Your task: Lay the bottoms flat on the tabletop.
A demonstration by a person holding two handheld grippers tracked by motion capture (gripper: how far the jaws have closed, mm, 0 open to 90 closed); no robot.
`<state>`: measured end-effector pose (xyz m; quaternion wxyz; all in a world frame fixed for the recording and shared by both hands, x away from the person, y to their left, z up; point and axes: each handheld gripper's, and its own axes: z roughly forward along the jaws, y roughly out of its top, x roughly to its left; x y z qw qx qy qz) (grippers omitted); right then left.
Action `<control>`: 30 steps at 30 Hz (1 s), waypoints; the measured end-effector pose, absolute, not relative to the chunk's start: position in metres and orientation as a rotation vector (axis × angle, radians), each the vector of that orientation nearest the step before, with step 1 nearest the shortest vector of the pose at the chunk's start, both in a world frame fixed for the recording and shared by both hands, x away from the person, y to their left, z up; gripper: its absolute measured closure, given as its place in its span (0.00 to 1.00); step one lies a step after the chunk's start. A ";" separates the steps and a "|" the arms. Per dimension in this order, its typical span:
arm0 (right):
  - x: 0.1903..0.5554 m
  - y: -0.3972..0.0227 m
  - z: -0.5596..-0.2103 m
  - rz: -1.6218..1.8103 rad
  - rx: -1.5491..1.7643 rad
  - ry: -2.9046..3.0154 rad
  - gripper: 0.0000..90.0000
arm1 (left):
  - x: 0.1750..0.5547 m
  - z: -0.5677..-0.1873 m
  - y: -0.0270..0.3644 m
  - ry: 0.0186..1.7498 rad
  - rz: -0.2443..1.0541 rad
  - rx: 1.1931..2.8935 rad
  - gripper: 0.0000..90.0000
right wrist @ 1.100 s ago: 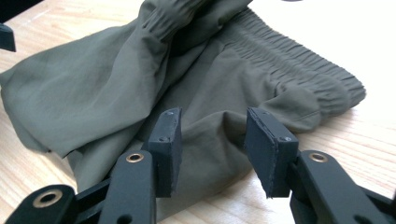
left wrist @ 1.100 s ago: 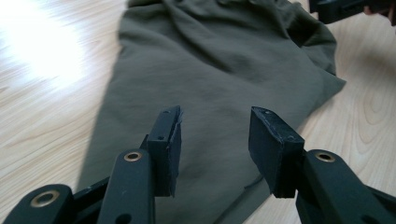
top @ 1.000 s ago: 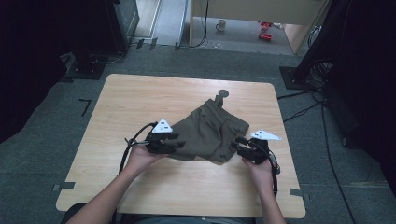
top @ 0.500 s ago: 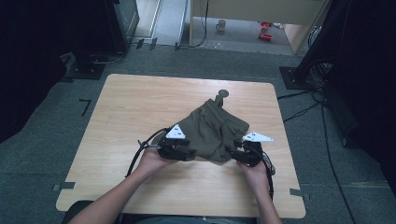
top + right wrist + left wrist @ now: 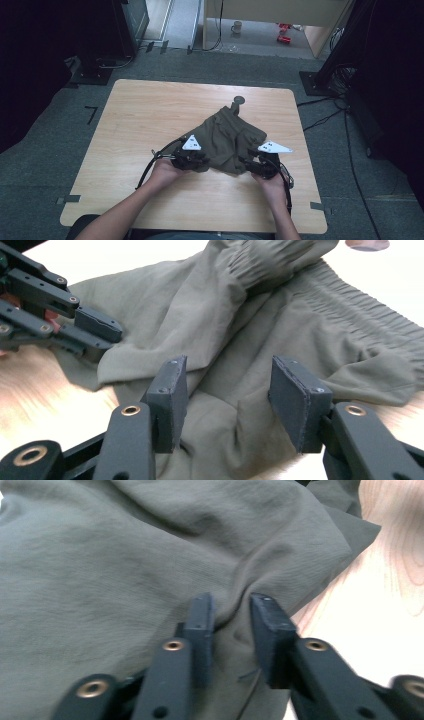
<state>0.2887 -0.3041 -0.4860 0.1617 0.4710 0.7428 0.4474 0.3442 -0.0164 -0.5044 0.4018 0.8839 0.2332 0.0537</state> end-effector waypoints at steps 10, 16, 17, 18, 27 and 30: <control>0.299 -0.288 -0.507 1.208 1.374 2.261 0.53 | 0.343 -0.484 -0.010 0.612 0.072 2.168 0.99; 0.300 -0.285 -0.511 1.163 1.352 2.281 0.53 | 0.345 -0.465 0.004 0.643 0.057 2.077 0.99; 0.300 -0.285 -0.512 1.165 1.357 2.282 0.53 | 0.345 -0.465 0.004 0.643 0.057 2.077 0.99; 0.301 -0.285 -0.512 1.162 1.358 2.283 0.53 | 0.348 -0.461 0.009 0.656 0.061 2.058 0.99; 0.302 -0.286 -0.517 1.158 1.367 2.285 0.55 | 0.359 -0.440 0.037 0.716 0.127 1.969 0.99; 0.302 -0.286 -0.517 1.150 1.356 2.289 0.55 | 0.362 -0.436 0.047 0.737 0.152 1.944 0.99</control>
